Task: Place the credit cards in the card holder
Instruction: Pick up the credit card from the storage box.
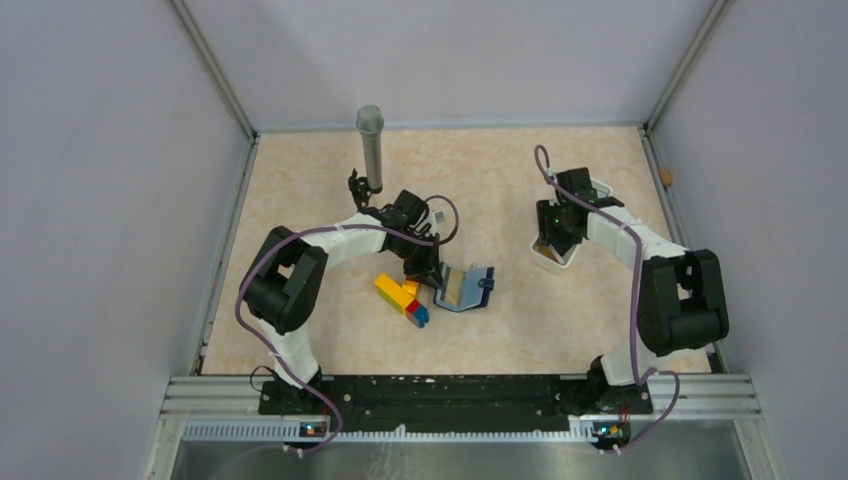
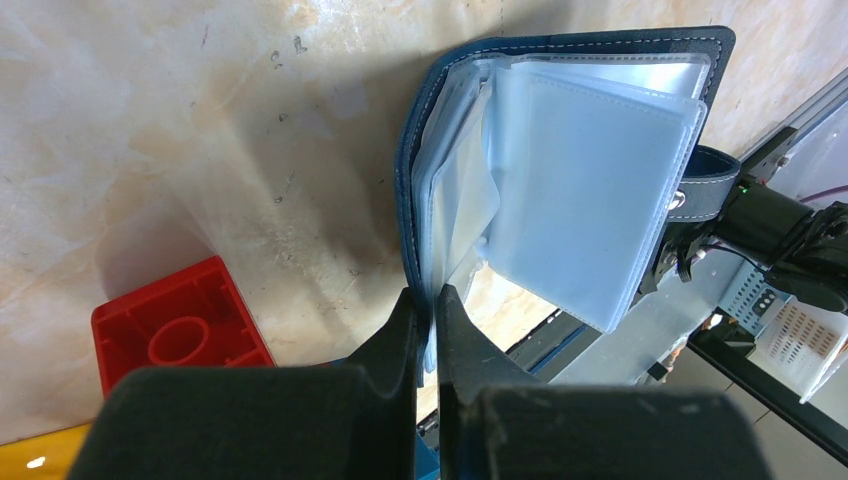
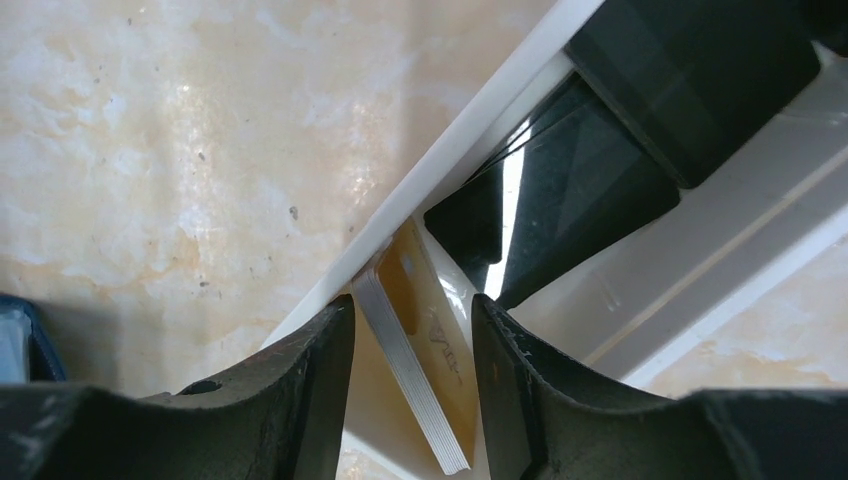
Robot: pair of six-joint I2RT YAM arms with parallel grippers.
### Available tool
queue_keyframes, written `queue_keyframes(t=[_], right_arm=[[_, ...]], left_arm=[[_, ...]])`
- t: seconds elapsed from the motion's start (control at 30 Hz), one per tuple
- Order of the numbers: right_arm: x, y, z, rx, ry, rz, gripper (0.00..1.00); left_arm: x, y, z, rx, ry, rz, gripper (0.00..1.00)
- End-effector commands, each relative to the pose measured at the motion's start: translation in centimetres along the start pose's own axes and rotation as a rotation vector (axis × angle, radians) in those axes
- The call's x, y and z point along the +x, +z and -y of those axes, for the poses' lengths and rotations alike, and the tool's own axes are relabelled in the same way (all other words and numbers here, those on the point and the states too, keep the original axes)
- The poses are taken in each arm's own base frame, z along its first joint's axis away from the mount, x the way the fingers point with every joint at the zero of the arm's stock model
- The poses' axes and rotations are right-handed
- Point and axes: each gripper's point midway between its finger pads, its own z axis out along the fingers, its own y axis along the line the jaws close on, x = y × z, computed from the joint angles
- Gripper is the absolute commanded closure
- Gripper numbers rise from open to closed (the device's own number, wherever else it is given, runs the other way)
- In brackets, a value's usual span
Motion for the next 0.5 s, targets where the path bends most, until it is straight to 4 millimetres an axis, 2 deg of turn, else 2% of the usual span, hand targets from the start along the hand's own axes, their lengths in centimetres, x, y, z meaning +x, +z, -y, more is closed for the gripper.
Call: queue_keyframes(t=[0.0,0.17,0.3,0.47], right_arm=[[-0.2,0.0,-2.4,-0.118,-0.035,-0.020,0.54],[0.0,-0.7,-3.2,-0.150,-0.050,-0.036,0.55],[-0.5,-1.5,-3.5,-0.162,-0.049,-0.015,0.62],[-0.8,-2.1,-3.6,-0.169,-0.047,-0.007,0.62]], left_arm=[[-0.8,-0.5,-0.1,-0.014,0.023,0.026,0.97],[-0.9,-0.6,-0.1,-0.014,0.023,0.027,0.98],[-0.9,-0.6,-0.1,-0.016,0.024,0.028,0.98],[-0.9,-0.6,-0.2,-0.023,0.024,0.029,0.98]])
